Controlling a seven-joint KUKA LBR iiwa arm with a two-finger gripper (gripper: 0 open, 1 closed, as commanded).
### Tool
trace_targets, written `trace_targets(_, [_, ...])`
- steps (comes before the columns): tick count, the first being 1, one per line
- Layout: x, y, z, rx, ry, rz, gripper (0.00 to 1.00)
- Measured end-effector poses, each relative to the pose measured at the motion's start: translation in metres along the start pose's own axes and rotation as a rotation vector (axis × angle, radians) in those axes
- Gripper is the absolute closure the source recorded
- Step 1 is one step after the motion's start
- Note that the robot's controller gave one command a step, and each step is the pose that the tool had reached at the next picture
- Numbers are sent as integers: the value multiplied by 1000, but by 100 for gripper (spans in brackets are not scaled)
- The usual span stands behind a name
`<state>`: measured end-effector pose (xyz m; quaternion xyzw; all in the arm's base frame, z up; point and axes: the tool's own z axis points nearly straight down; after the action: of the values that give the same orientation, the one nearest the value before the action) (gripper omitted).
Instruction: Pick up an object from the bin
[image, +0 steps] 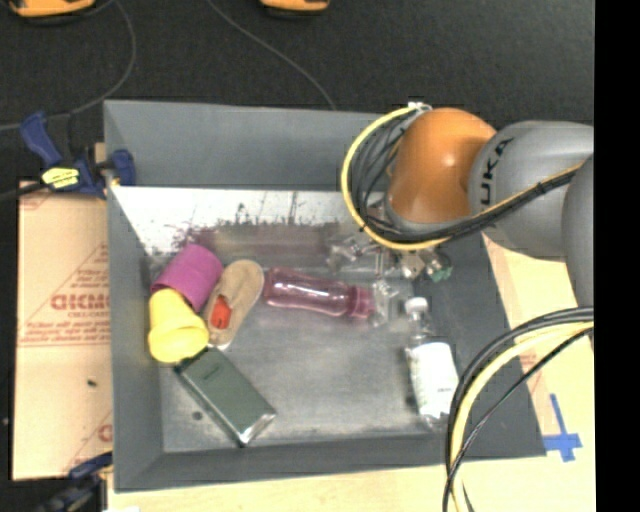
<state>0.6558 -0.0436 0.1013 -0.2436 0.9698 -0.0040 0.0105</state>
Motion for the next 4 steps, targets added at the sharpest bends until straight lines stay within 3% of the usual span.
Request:
trace_targets(1, [1,7,31,-4,7,363,0])
trace_targets(2, [20,13,29,3,-5,69,100])
trace_targets(4, [21,14,24,1,-2,69,100])
